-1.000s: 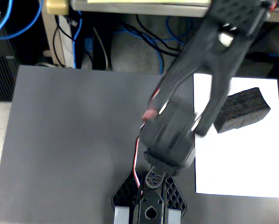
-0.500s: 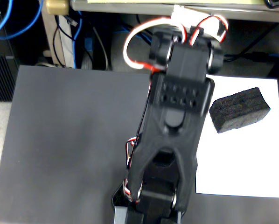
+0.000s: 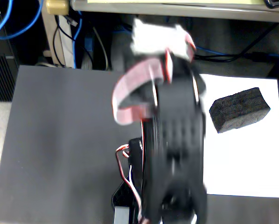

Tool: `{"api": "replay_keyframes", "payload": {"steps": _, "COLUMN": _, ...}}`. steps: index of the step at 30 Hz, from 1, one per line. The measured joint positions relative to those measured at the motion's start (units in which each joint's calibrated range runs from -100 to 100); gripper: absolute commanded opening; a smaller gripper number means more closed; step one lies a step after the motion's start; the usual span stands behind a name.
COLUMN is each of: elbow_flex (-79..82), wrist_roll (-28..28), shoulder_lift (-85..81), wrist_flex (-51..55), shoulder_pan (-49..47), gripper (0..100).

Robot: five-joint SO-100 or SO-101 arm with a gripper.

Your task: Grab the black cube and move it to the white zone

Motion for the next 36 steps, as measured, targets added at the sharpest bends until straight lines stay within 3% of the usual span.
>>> {"api": "replay_keyframes", "payload": {"steps": 4, "elbow_flex": 10.97, "wrist_roll": 0.21, "shoulder_lift": -21.39, "wrist_flex": 0.00, "shoulder_pan": 11.74, "gripper": 1}}
{"api": "replay_keyframes", "payload": {"steps": 8, "elbow_flex": 16.18, "wrist_roll": 1.47, "shoulder_lift": -24.22, "wrist_flex": 0.00, "shoulder_pan": 18.91, "gripper": 1}}
{"api": "replay_keyframes", "payload": {"steps": 13, "elbow_flex": 35.83, "wrist_roll": 1.47, "shoulder_lift": -24.64, "wrist_flex": -11.81, "shoulder_pan": 19.65, "gripper": 1}}
{"api": "replay_keyframes", "payload": {"steps": 16, "elbow_flex": 45.43, "wrist_roll": 1.99, "shoulder_lift": -24.64, "wrist_flex": -15.58, "shoulder_pan": 12.26, "gripper": 1}}
{"api": "replay_keyframes", "payload": {"steps": 20, "elbow_flex": 47.62, "wrist_roll": 1.99, "shoulder_lift": -24.64, "wrist_flex": -16.17, "shoulder_pan": 7.75, "gripper": 1}}
{"api": "replay_keyframes", "payload": {"steps": 27, "elbow_flex": 51.37, "wrist_roll": 1.99, "shoulder_lift": -24.55, "wrist_flex": -16.77, "shoulder_pan": 11.82, "gripper": 1}}
{"api": "replay_keyframes", "payload": {"steps": 32, "elbow_flex": 64.44, "wrist_roll": 1.99, "shoulder_lift": -24.05, "wrist_flex": -25.07, "shoulder_pan": 12.04, "gripper": 2}}
{"api": "replay_keyframes", "payload": {"steps": 36, "elbow_flex": 64.44, "wrist_roll": 2.52, "shoulder_lift": -24.14, "wrist_flex": -23.71, "shoulder_pan": 12.04, "gripper": 2}}
